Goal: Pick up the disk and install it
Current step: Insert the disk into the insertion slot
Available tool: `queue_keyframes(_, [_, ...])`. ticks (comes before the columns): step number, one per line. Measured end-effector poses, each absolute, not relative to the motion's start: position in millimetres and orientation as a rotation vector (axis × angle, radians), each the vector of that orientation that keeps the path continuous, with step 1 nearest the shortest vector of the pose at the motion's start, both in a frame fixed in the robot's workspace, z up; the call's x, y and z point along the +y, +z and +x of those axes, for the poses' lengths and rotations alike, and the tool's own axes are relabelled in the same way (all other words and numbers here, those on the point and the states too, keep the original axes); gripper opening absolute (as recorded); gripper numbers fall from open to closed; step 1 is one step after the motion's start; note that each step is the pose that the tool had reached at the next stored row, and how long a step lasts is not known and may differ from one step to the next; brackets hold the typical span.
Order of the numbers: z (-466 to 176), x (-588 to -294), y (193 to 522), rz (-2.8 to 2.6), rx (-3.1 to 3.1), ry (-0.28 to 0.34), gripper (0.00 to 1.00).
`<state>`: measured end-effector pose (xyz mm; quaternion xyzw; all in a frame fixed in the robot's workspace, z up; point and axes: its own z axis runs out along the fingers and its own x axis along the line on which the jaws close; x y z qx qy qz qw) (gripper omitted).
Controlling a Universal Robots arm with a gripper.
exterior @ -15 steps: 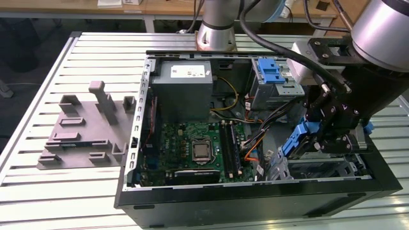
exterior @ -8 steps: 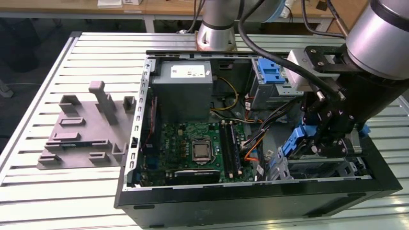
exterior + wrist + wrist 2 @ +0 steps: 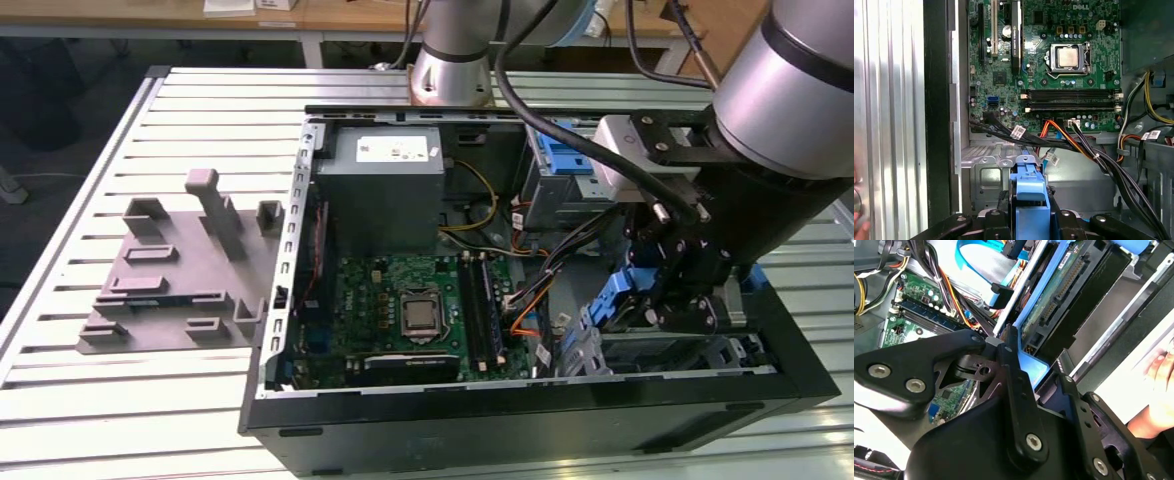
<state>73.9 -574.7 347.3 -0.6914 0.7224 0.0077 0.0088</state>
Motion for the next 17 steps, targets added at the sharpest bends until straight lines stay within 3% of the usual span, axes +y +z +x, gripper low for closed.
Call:
queue_keyframes(7, [73.9, -574.7, 347.1, -2.16, 2.257, 0.024, 0.36])
queue_keyframes(9, [73.9, -574.7, 347.0, -2.16, 2.256, 0.024, 0.38])
queue_keyframes(10, [73.9, -574.8, 347.1, -2.16, 2.257, 0.024, 0.44])
queue_keyframes(14, [73.9, -574.7, 347.1, -2.16, 2.257, 0.024, 0.44])
queue_keyframes(16, [73.9, -574.7, 347.1, -2.16, 2.257, 0.024, 0.42])
queue_keyframes(17, [73.9, -574.7, 347.1, -2.16, 2.257, 0.024, 0.36])
